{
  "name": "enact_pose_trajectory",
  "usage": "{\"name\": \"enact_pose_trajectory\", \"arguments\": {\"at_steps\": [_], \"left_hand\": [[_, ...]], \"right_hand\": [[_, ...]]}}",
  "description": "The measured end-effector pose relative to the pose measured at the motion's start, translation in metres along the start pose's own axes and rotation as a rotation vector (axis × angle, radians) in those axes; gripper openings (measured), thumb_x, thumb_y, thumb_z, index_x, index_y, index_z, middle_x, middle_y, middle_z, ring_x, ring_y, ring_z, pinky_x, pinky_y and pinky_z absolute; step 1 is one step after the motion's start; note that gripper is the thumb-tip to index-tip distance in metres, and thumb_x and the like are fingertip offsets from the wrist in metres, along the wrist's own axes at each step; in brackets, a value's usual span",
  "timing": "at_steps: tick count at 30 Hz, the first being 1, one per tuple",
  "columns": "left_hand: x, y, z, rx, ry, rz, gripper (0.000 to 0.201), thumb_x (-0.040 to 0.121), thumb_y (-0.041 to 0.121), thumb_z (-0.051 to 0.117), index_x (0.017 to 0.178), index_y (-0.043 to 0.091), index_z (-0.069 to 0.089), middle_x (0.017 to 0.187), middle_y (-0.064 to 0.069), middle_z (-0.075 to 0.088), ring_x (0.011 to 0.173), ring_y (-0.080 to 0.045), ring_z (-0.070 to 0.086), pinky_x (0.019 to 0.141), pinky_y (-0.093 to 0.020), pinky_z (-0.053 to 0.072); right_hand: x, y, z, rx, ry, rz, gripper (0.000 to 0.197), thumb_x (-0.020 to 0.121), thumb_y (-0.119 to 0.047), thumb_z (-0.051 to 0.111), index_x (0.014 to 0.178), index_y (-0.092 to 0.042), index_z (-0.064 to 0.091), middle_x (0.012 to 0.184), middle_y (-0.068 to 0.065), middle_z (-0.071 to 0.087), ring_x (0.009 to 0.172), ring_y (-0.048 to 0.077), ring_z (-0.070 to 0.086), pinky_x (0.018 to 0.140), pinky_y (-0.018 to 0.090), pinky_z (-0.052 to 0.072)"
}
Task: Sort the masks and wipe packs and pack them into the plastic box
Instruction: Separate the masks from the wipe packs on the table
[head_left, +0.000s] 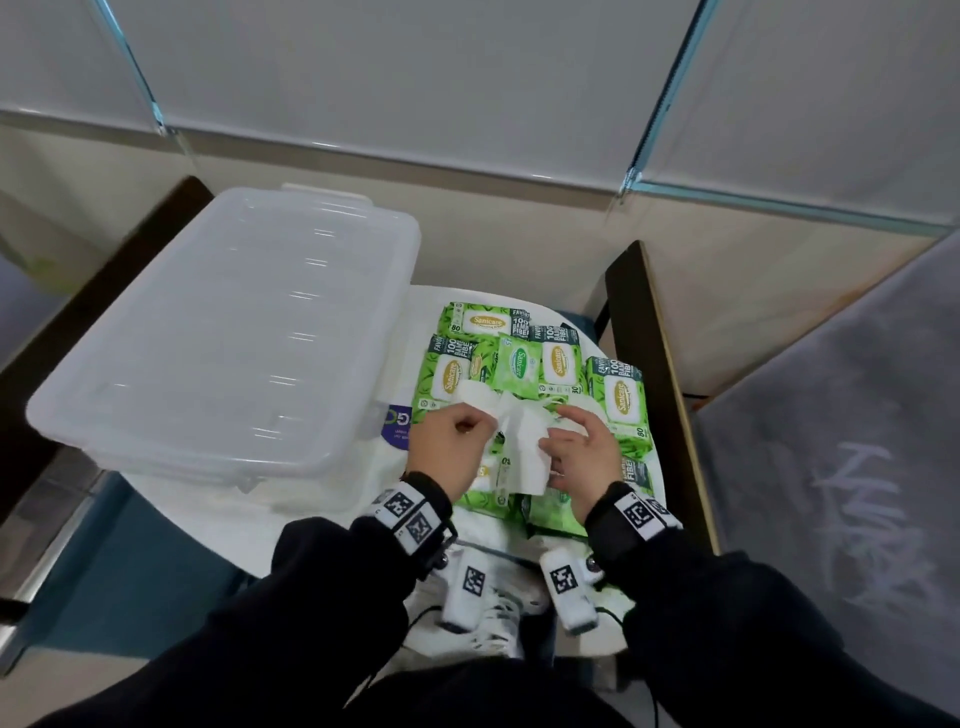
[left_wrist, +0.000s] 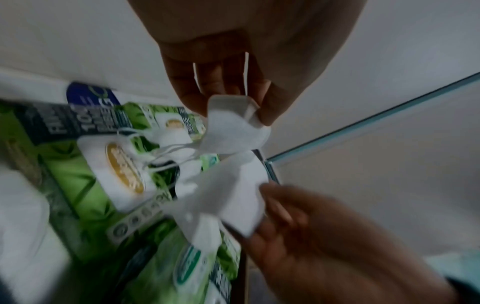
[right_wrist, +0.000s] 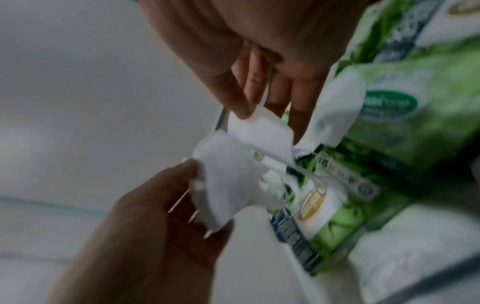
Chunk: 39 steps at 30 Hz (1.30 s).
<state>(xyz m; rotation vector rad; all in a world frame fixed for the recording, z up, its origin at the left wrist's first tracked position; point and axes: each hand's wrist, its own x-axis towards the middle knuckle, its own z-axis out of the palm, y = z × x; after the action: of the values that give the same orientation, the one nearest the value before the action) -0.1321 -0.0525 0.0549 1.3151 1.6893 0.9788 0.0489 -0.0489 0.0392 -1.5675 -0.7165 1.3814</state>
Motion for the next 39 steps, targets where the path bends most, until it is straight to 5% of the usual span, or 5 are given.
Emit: {"name": "enact_pose_trajectory", "arguments": {"at_steps": [7, 18, 25, 30, 39], "left_hand": [[-0.030, -0.016, 0.014, 0.320, -0.316, 0.232, 0.029, 0.098, 0.044, 0.055, 0.098, 0.029, 0.080, 0.108, 0.010, 0.074, 0.098, -0.015, 0.066, 0.088, -0.034, 0.051], [-0.012, -0.039, -0.015, -0.114, -0.579, 0.090, 0.058, 0.081, 0.025, 0.085, 0.134, 0.030, 0.063, 0.136, 0.013, 0.063, 0.130, -0.005, 0.054, 0.113, -0.035, 0.043], [-0.016, -0.029, -0.002, -0.177, -0.645, 0.117, 0.019, 0.081, 0.022, 0.086, 0.098, 0.020, 0.078, 0.109, 0.006, 0.076, 0.109, -0.006, 0.068, 0.099, -0.033, 0.052], [-0.017, -0.019, 0.012, -0.136, -0.758, 0.133, 0.051, 0.074, 0.017, 0.091, 0.117, 0.031, 0.066, 0.107, 0.001, 0.073, 0.109, -0.010, 0.068, 0.091, -0.029, 0.056], [0.007, 0.007, 0.051, -0.091, -0.679, 0.019, 0.018, 0.074, 0.016, 0.091, 0.082, 0.011, 0.076, 0.069, 0.002, 0.063, 0.066, -0.011, 0.055, 0.069, -0.029, 0.046]], "right_hand": [[-0.030, 0.025, 0.016, 0.195, 0.087, 0.106, 0.033, 0.088, 0.000, 0.075, 0.119, -0.009, 0.069, 0.097, 0.021, 0.073, 0.083, 0.030, 0.068, 0.082, 0.042, 0.057], [-0.074, 0.028, -0.016, 0.149, -0.037, 0.107, 0.019, 0.088, 0.003, 0.074, 0.103, -0.009, 0.070, 0.097, 0.014, 0.076, 0.079, 0.026, 0.073, 0.074, 0.044, 0.059], [-0.088, 0.034, -0.034, 0.024, 0.008, 0.054, 0.018, 0.082, 0.001, 0.080, 0.085, -0.013, 0.069, 0.083, 0.007, 0.073, 0.070, 0.021, 0.069, 0.062, 0.031, 0.052], [-0.081, 0.034, -0.050, 0.057, -0.015, 0.098, 0.021, 0.084, 0.000, 0.079, 0.081, -0.014, 0.062, 0.078, 0.006, 0.070, 0.060, 0.018, 0.065, 0.048, 0.027, 0.047], [-0.044, 0.028, -0.085, 0.278, -0.092, 0.244, 0.015, 0.089, 0.002, 0.070, 0.101, -0.004, 0.064, 0.108, 0.023, 0.071, 0.085, 0.031, 0.070, 0.075, 0.041, 0.060]]}}
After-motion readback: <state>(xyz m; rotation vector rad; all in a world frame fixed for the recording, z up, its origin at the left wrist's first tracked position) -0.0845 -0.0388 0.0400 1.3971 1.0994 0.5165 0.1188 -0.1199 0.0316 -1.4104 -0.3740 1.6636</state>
